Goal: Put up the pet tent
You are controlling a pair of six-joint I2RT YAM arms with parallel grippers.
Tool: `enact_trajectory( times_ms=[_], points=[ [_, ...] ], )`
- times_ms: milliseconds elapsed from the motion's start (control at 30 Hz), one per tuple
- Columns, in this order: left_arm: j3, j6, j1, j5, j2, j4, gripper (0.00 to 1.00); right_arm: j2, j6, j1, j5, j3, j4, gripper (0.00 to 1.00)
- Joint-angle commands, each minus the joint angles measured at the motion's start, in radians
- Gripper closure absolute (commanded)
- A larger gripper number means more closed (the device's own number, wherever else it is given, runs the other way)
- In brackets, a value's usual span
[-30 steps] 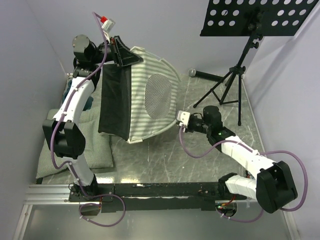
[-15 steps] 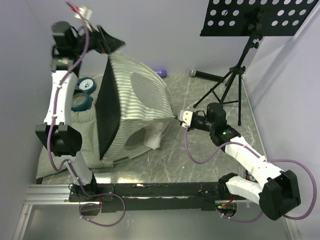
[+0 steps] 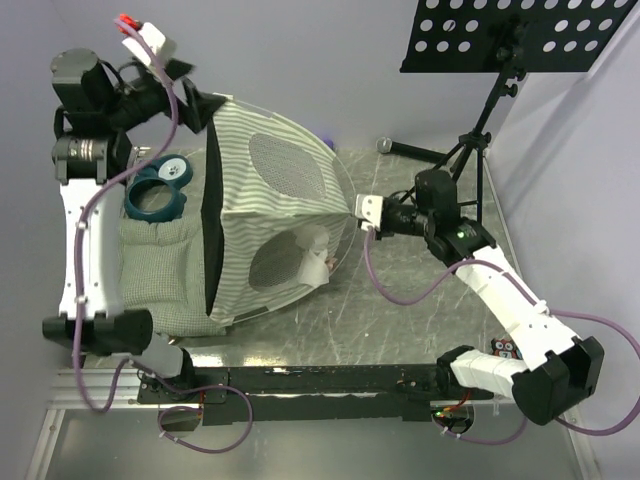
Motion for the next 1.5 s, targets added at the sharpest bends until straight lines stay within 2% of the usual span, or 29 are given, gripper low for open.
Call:
enact_trajectory(
  times_ms=[0, 67, 133, 167, 267, 333, 400, 500, 667, 767, 933, 1000, 1033, 1100, 1133, 1167, 1233, 1333, 1467],
  points=[
    [-0.031, -0.123, -0.155, 0.272, -0.154, 0.063, 0.06, 0.039, -0.051, 0.018, 0.014, 0.160, -0.127, 1.00],
    [-0.086, -0.190, -0.233, 0.314, -0.195, 0.090, 0.07, 0.061, -0.064, 0.030, 0.027, 0.211, -0.173, 1.00],
    [-0.113, -0.169, -0.304, 0.323, -0.219, 0.047, 0.08, 0.071, -0.081, 0.040, 0.038, 0.251, -0.209, 1.00],
    [-0.099, -0.096, -0.344, 0.313, -0.214, -0.017, 0.08, 0.077, -0.089, 0.049, 0.047, 0.269, -0.230, 1.00],
    [0.016, 0.168, -0.469, 0.222, -0.156, -0.343, 0.09, 0.102, -0.095, 0.073, 0.070, 0.340, -0.308, 1.00],
    [0.090, 0.323, -0.570, 0.100, -0.108, -0.528, 0.12, 0.116, -0.101, 0.095, 0.093, 0.381, -0.344, 1.00],
    [0.110, 0.452, -0.684, -0.069, -0.088, -0.636, 0.16, 0.123, -0.097, 0.115, 0.121, 0.407, -0.359, 1.00],
    [0.059, 0.523, -0.770, -0.209, -0.104, -0.660, 0.20, 0.140, -0.094, 0.141, 0.164, 0.446, -0.390, 1.00],
    [-0.033, 0.569, -0.822, -0.325, -0.117, -0.676, 0.24, 0.177, -0.062, 0.170, 0.208, 0.524, -0.414, 1.00],
    [-0.088, 0.546, -0.839, -0.427, -0.108, -0.659, 0.41, 0.180, -0.048, 0.181, 0.210, 0.552, -0.413, 1.00],
    [-0.174, 0.462, -0.839, -0.563, -0.145, -0.501, 0.99, 0.165, 0.013, 0.187, 0.218, 0.553, -0.344, 1.00],
    [-0.212, 0.425, -0.838, -0.614, -0.180, -0.396, 0.99, 0.151, 0.079, 0.185, 0.228, 0.552, -0.283, 0.99],
    [-0.237, 0.399, -0.835, -0.652, -0.199, -0.340, 0.99, 0.144, 0.127, 0.185, 0.239, 0.553, -0.247, 0.86],
    [-0.254, 0.346, -0.813, -0.677, -0.238, -0.221, 0.99, 0.134, 0.196, 0.182, 0.253, 0.567, -0.204, 0.73],
    [-0.257, 0.306, -0.798, -0.691, -0.251, -0.158, 0.99, 0.130, 0.236, 0.181, 0.264, 0.575, -0.177, 0.57],
    [-0.263, 0.274, -0.778, -0.721, -0.261, -0.101, 0.99, 0.122, 0.292, 0.179, 0.271, 0.582, -0.140, 0.46],
    [-0.295, 0.197, -0.735, -0.769, -0.291, 0.015, 0.99, 0.104, 0.403, 0.169, 0.296, 0.604, -0.060, 0.29],
    [-0.424, 0.060, -0.614, -0.723, -0.360, 0.280, 0.99, 0.096, 0.546, 0.144, 0.290, 0.648, 0.003, 0.19],
    [-0.518, -0.148, -0.490, -0.575, -0.372, 0.514, 0.99, 0.076, 0.606, 0.130, 0.323, 0.633, 0.069, 0.16]
  ],
)
